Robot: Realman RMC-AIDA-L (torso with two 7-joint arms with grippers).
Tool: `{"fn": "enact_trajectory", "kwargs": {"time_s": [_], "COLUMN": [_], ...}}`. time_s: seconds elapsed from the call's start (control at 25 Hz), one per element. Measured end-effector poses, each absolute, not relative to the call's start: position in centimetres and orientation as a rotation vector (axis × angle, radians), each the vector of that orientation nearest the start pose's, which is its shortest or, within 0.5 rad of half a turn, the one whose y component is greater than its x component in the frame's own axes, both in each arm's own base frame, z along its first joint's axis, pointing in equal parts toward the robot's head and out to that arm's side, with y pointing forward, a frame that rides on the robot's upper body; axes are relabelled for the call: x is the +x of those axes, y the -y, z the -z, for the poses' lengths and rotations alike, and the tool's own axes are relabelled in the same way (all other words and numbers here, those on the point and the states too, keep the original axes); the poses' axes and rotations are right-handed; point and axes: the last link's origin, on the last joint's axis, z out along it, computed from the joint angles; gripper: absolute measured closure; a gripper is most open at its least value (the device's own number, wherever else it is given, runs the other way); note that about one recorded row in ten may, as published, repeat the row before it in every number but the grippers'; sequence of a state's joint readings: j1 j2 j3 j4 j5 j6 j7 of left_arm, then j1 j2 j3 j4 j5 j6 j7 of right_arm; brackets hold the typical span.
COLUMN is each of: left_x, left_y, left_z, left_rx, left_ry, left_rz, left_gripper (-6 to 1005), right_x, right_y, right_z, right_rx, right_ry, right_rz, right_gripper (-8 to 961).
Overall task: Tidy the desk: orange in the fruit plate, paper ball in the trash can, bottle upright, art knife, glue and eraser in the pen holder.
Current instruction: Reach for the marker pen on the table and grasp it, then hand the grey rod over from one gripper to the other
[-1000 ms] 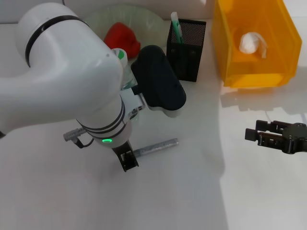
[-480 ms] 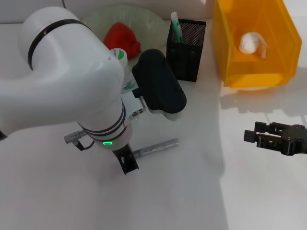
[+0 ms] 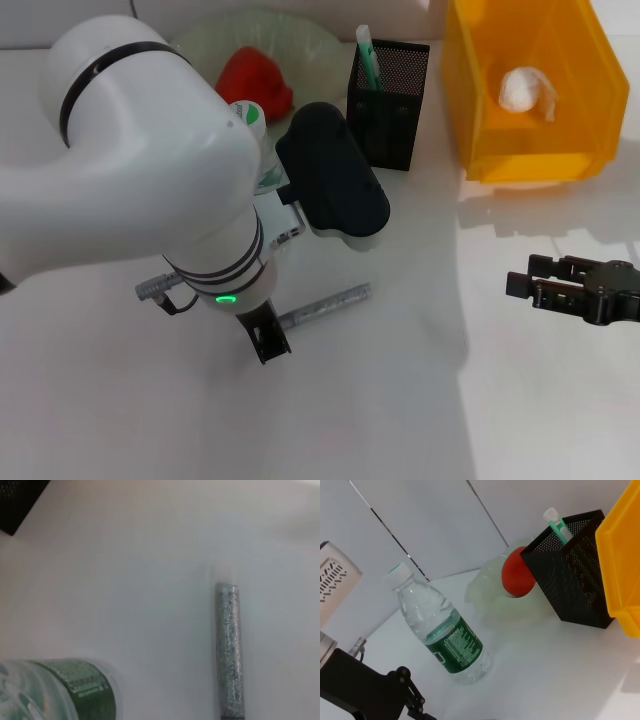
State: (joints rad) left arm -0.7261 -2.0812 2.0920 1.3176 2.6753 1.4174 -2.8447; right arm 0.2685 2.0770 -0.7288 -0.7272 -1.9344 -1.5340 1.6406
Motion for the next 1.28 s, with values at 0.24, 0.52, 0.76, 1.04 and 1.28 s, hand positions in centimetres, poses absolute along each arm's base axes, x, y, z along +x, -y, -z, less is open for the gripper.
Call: {"fn": "enact_trajectory", "kwargs": {"time_s": [0.24, 0.52, 0.76, 1.04, 1.28], "left_x": [-14.0, -12.9, -10.8, -9.8, -8.4], "left_y": [-30.6, -30.4, -29.5, -29.6, -29.9], "left_z": [10.5, 10.2, 9.8, 9.2, 8.6], "left_rx": [-2.652, -2.670, -2.731, -2.795, -2.853], "left_ry": [0.382, 0.374, 0.323, 0.286, 0.145], "left_rz": [-0.936, -0.885, -0.804, -0.754, -0.739], "left_gripper": [854, 858, 858, 857, 857], "right_x": [33.0, 33.4, 33.3, 32.9, 32.1], "right_y": [-26.7, -26.6, -25.1, -23.0, -23.1], "right_z": [-1.3, -2.2, -5.6, -9.3, -11.5], "right_rx": [-2.459, -2.415, -2.382, -2.609, -2.796], "right_ry": [-1.193, -1.179, -1.063, -0.841, -0.735], "right_rz": [-0.710, -0.753, -0.929, -0.901, -0.720], "right_gripper": [380, 382, 385, 387, 389]}}
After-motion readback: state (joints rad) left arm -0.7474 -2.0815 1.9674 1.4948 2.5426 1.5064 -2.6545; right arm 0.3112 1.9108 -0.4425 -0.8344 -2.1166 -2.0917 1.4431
